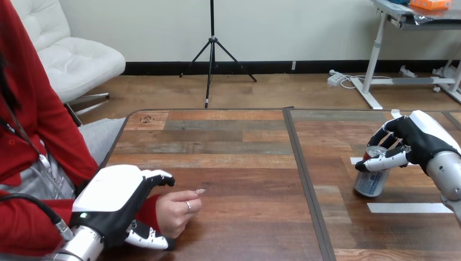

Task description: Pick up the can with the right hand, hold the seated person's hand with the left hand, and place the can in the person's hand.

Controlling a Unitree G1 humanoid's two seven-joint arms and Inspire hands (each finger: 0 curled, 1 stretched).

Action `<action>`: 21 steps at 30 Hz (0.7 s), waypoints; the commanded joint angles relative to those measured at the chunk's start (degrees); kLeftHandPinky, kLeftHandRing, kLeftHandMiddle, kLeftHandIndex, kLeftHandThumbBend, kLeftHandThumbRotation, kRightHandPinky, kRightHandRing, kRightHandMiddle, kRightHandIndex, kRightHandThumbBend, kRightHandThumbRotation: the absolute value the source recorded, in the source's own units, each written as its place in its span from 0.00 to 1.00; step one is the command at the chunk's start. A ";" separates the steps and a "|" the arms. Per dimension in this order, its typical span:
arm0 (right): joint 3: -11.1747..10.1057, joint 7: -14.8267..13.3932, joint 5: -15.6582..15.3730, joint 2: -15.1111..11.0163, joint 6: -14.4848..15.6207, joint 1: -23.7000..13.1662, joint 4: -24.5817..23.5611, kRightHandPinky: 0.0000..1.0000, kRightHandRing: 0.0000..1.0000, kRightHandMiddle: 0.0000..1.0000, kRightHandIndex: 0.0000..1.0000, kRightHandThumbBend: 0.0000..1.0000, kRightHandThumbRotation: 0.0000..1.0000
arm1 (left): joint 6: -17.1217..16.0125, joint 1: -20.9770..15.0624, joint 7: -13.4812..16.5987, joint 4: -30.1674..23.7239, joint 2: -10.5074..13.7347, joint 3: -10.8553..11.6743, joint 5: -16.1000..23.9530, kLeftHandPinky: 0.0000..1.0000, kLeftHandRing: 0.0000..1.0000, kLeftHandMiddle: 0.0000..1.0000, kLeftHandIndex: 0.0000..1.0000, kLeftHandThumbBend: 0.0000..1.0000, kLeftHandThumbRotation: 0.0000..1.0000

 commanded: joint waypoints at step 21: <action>-1.14 -0.25 1.58 -0.93 -1.74 -3.10 -3.83 0.35 0.39 0.45 0.49 0.68 0.00 | 4.85 -5.38 -0.40 2.13 3.17 -3.12 1.76 0.71 0.79 0.80 0.78 1.00 0.16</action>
